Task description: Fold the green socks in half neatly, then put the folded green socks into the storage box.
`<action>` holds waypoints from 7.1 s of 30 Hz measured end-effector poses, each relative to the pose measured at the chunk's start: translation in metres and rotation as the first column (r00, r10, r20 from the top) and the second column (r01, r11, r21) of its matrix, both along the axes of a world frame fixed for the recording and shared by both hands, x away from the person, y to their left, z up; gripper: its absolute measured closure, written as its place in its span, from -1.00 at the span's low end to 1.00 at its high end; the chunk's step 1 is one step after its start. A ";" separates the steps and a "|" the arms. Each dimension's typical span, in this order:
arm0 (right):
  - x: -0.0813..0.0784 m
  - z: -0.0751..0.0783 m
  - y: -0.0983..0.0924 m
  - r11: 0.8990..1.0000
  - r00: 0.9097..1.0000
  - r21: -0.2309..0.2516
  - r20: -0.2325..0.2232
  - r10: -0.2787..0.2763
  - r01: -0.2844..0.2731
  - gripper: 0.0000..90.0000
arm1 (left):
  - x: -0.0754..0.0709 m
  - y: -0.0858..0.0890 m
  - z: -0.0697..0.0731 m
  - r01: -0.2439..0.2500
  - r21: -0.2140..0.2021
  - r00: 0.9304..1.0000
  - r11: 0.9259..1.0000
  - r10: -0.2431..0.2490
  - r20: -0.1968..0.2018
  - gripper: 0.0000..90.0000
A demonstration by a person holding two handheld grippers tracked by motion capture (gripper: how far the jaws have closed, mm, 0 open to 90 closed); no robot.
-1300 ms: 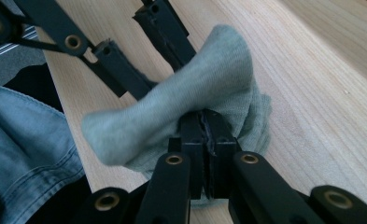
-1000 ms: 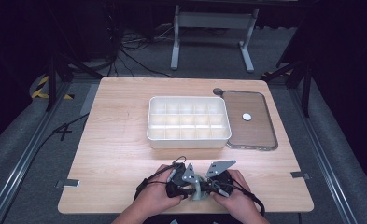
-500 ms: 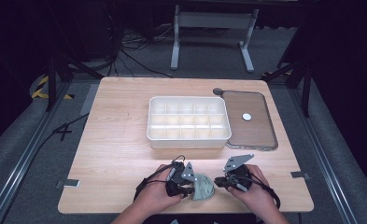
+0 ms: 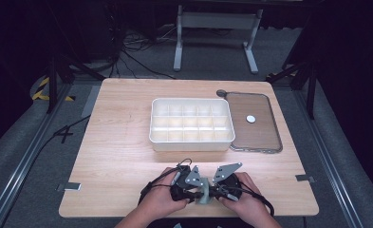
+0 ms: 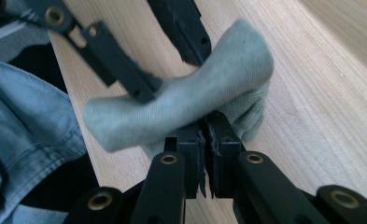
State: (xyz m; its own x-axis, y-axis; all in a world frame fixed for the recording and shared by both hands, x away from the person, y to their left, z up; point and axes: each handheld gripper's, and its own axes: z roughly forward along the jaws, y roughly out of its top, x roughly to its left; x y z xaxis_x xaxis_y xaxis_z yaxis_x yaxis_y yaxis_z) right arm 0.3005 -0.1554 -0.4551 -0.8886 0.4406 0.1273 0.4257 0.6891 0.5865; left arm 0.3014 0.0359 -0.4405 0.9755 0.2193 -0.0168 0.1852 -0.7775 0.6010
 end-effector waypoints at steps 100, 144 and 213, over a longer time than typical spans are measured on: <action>0.023 0.021 -0.017 0.969 0.976 0.146 -0.119 -0.183 0.199 0.65 | -0.004 0.035 0.004 -0.265 -0.007 0.963 0.964 0.265 0.042 0.09; 0.069 0.107 -0.042 0.981 0.950 0.111 0.256 -0.181 0.157 0.63 | 0.015 0.081 0.020 -0.353 -0.055 0.935 0.934 0.355 0.014 0.04; 0.158 0.047 -0.024 0.933 0.967 -0.270 0.151 -0.204 0.238 0.69 | 0.010 0.085 0.021 -0.346 -0.054 0.937 0.937 0.348 0.033 0.04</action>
State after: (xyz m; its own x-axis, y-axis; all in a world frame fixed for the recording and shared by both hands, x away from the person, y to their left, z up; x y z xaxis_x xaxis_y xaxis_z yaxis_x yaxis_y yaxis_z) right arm 0.4582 -0.1796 -0.4082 -0.7656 0.6297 -0.1318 0.5259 0.7305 0.4357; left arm 0.3116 0.1210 -0.4191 0.8389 0.5443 0.0032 0.4127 -0.6400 0.6481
